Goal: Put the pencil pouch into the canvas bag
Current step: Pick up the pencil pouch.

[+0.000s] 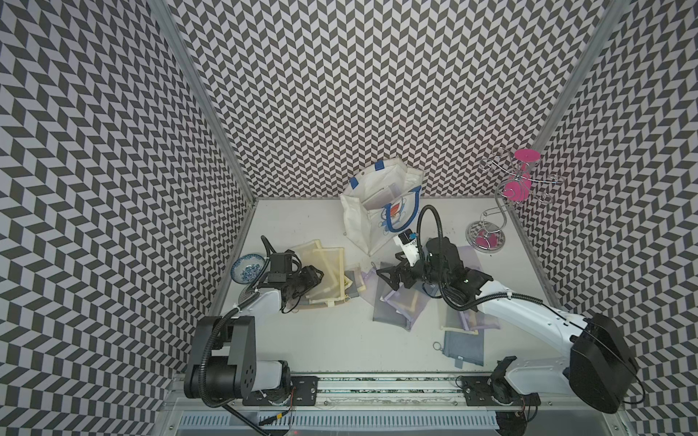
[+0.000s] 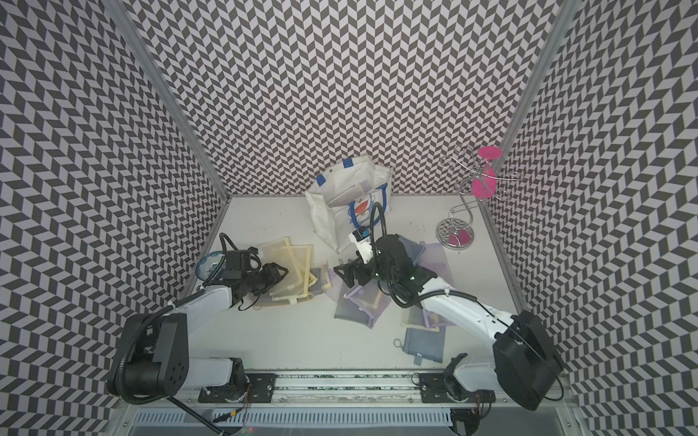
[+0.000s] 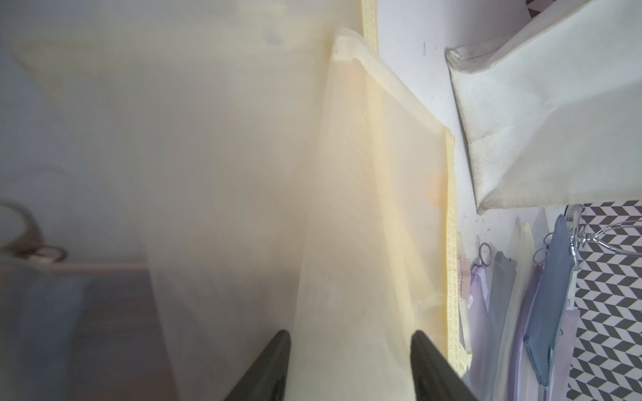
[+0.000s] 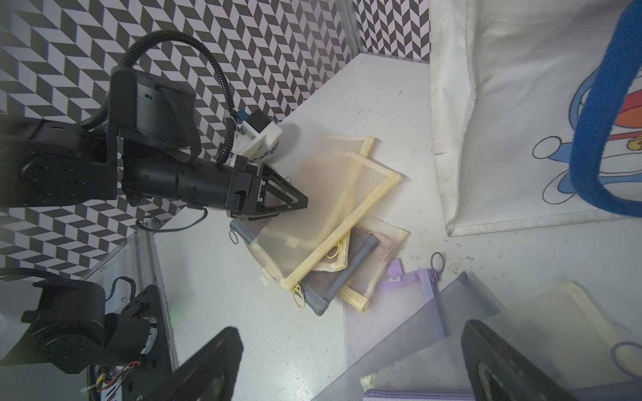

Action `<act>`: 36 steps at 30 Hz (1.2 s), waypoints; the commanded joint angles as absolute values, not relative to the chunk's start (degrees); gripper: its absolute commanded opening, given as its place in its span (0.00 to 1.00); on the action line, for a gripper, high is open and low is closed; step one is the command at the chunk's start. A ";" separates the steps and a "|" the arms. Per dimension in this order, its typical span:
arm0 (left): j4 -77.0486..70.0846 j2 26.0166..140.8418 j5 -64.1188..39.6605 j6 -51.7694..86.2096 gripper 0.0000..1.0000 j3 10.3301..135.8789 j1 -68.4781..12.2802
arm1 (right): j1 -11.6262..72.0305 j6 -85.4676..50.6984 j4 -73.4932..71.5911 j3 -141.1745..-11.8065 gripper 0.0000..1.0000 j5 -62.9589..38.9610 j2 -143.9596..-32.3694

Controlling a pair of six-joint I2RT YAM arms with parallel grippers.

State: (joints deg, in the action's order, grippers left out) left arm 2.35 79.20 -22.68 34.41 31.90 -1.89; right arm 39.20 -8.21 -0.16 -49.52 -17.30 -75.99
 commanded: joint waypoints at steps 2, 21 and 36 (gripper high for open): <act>-1.96 78.32 -21.52 37.35 0.34 28.63 -3.23 | 39.63 -10.29 -1.57 -47.55 0.99 -14.87 -70.79; -2.64 46.77 -38.69 39.10 0.00 23.74 -5.64 | 39.89 -33.65 -10.70 -31.39 0.99 -21.24 -54.99; -18.72 30.68 -53.41 46.27 0.00 23.27 -14.15 | 42.27 -41.96 -31.82 -29.41 0.99 -32.62 -60.67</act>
